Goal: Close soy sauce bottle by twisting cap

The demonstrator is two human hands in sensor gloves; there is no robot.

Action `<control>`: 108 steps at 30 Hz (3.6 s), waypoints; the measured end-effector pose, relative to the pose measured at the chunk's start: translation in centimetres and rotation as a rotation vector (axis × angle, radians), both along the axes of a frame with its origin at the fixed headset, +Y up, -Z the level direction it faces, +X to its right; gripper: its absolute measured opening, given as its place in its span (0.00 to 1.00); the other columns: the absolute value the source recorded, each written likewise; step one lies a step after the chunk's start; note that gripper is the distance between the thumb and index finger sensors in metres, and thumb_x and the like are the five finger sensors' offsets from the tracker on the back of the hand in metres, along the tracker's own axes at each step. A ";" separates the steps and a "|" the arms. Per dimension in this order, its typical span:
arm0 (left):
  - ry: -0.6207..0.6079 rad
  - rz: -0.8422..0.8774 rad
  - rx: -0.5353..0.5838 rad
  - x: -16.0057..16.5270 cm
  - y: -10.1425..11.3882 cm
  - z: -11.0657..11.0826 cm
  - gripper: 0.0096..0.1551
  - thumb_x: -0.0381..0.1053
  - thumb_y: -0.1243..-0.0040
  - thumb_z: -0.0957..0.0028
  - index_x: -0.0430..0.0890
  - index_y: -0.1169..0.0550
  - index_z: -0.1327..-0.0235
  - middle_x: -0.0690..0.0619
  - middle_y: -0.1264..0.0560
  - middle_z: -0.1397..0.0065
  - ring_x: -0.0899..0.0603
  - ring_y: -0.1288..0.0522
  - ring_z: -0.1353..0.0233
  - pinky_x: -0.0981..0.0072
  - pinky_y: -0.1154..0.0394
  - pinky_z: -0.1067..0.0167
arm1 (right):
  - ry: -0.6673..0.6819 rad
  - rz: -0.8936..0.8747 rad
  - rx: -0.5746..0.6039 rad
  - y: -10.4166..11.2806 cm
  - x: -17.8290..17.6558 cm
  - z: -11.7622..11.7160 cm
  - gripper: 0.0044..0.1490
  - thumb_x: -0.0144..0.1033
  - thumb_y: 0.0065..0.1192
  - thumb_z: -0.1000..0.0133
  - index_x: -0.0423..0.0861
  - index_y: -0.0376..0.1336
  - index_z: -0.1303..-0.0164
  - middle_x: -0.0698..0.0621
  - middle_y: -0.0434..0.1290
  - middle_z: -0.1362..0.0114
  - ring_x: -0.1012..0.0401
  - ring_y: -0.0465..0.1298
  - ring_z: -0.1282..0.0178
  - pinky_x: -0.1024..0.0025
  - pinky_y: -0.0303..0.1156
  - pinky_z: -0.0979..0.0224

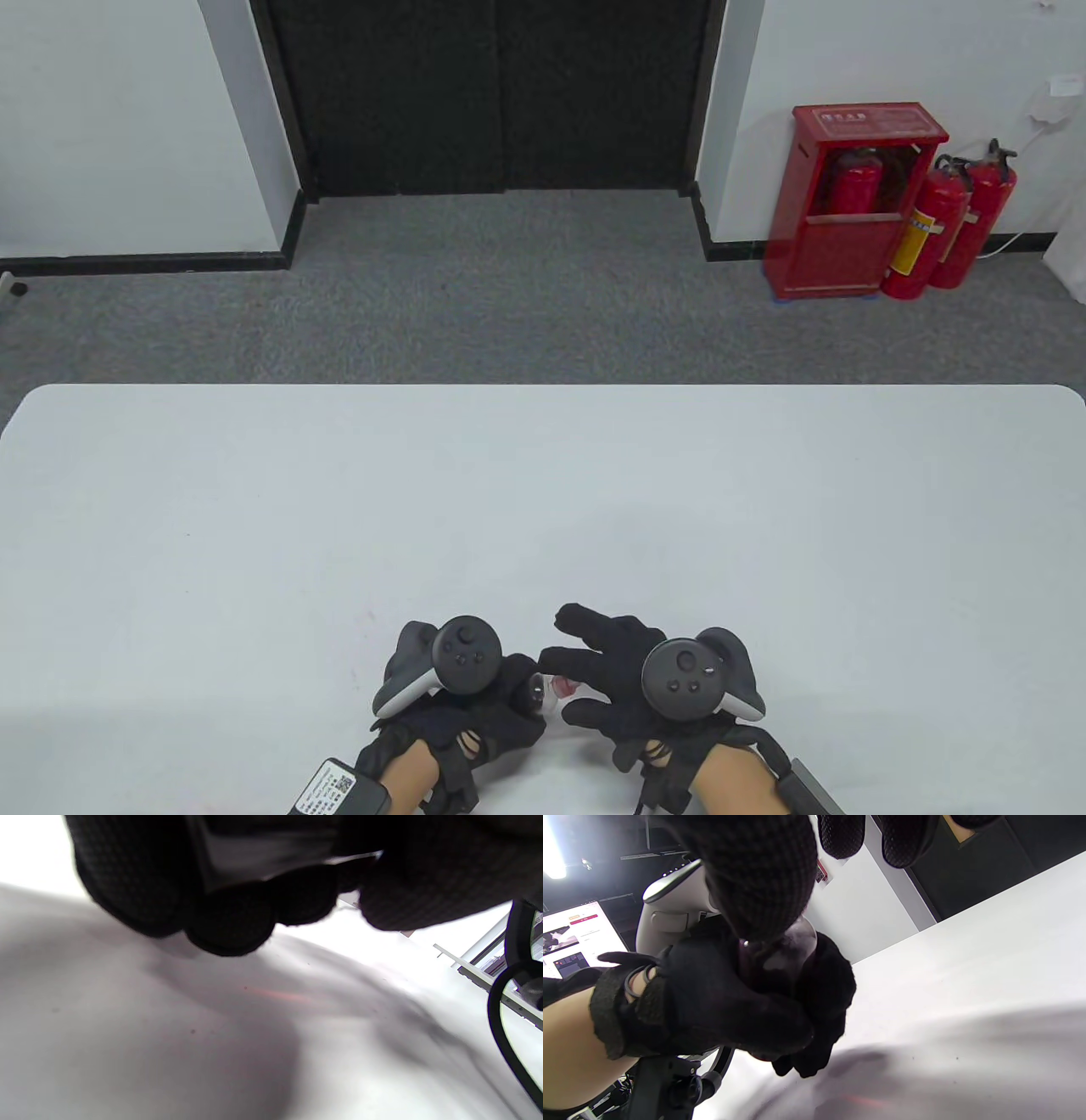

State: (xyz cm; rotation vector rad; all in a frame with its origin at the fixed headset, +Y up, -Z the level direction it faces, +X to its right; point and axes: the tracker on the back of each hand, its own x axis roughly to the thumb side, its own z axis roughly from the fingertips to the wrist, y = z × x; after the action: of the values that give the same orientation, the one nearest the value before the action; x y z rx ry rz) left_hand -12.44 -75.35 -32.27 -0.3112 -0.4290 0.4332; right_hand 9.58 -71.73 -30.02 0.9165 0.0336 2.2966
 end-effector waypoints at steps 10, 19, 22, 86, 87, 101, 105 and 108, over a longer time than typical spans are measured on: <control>-0.007 -0.018 0.000 0.1 -0.1 0.0 0.28 0.68 0.23 0.57 0.66 0.22 0.44 0.67 0.17 0.43 0.51 0.10 0.47 0.57 0.15 0.53 | -0.020 0.001 -0.032 -0.4 0.4 -0.4 0.37 0.42 0.75 0.55 0.53 0.66 0.33 0.44 0.57 0.14 0.37 0.64 0.29 0.32 0.58 0.36; -0.007 -0.021 0.002 0.1 0.0 0.0 0.28 0.68 0.23 0.57 0.66 0.22 0.44 0.67 0.17 0.43 0.51 0.10 0.47 0.57 0.15 0.53 | -0.047 0.006 -0.048 -0.3 0.5 -0.4 0.36 0.47 0.72 0.54 0.51 0.68 0.35 0.43 0.63 0.17 0.37 0.67 0.32 0.33 0.60 0.37; -0.007 -0.022 0.005 0.1 0.0 0.0 0.28 0.68 0.23 0.57 0.66 0.22 0.44 0.67 0.17 0.43 0.51 0.10 0.47 0.57 0.15 0.53 | -0.051 0.011 -0.050 -0.3 0.5 -0.4 0.36 0.50 0.70 0.54 0.49 0.69 0.36 0.43 0.65 0.18 0.37 0.68 0.33 0.33 0.61 0.38; -0.022 -0.032 -0.006 0.3 -0.2 0.1 0.28 0.68 0.23 0.57 0.66 0.22 0.44 0.67 0.17 0.43 0.51 0.10 0.46 0.57 0.15 0.52 | -0.094 0.095 0.044 0.1 -0.1 0.0 0.36 0.58 0.65 0.55 0.47 0.74 0.43 0.45 0.73 0.25 0.38 0.70 0.34 0.31 0.58 0.36; -0.022 -0.033 -0.005 0.3 -0.2 0.1 0.28 0.69 0.24 0.57 0.66 0.22 0.44 0.67 0.17 0.43 0.51 0.10 0.46 0.57 0.15 0.52 | -0.095 0.094 0.040 0.1 -0.1 0.0 0.36 0.58 0.65 0.55 0.47 0.74 0.43 0.45 0.74 0.25 0.38 0.70 0.34 0.31 0.58 0.36; -0.022 -0.052 -0.007 0.4 -0.3 0.1 0.29 0.69 0.24 0.57 0.66 0.22 0.44 0.67 0.17 0.43 0.51 0.10 0.46 0.57 0.16 0.51 | -0.136 0.119 -0.018 0.0 -0.1 -0.2 0.37 0.59 0.61 0.54 0.45 0.76 0.46 0.44 0.78 0.30 0.38 0.74 0.38 0.32 0.62 0.38; -0.004 -0.035 -0.018 0.0 -0.3 0.0 0.28 0.69 0.24 0.57 0.66 0.22 0.44 0.66 0.17 0.43 0.51 0.10 0.46 0.57 0.15 0.51 | -0.128 0.116 -0.021 0.1 -0.1 -0.1 0.44 0.61 0.59 0.54 0.49 0.65 0.29 0.43 0.70 0.22 0.37 0.71 0.33 0.30 0.60 0.36; 0.005 -0.033 -0.016 -0.2 -0.2 -0.1 0.28 0.69 0.24 0.57 0.66 0.22 0.44 0.67 0.17 0.43 0.51 0.10 0.46 0.57 0.15 0.51 | -0.042 0.096 -0.001 0.2 -0.4 0.2 0.46 0.55 0.67 0.54 0.58 0.56 0.24 0.44 0.58 0.14 0.36 0.66 0.29 0.30 0.57 0.34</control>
State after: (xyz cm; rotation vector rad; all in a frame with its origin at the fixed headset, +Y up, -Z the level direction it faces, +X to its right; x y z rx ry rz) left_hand -12.61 -75.55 -32.36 -0.3324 -0.4156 0.4055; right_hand 9.15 -71.56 -29.83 0.8826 0.0622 2.4034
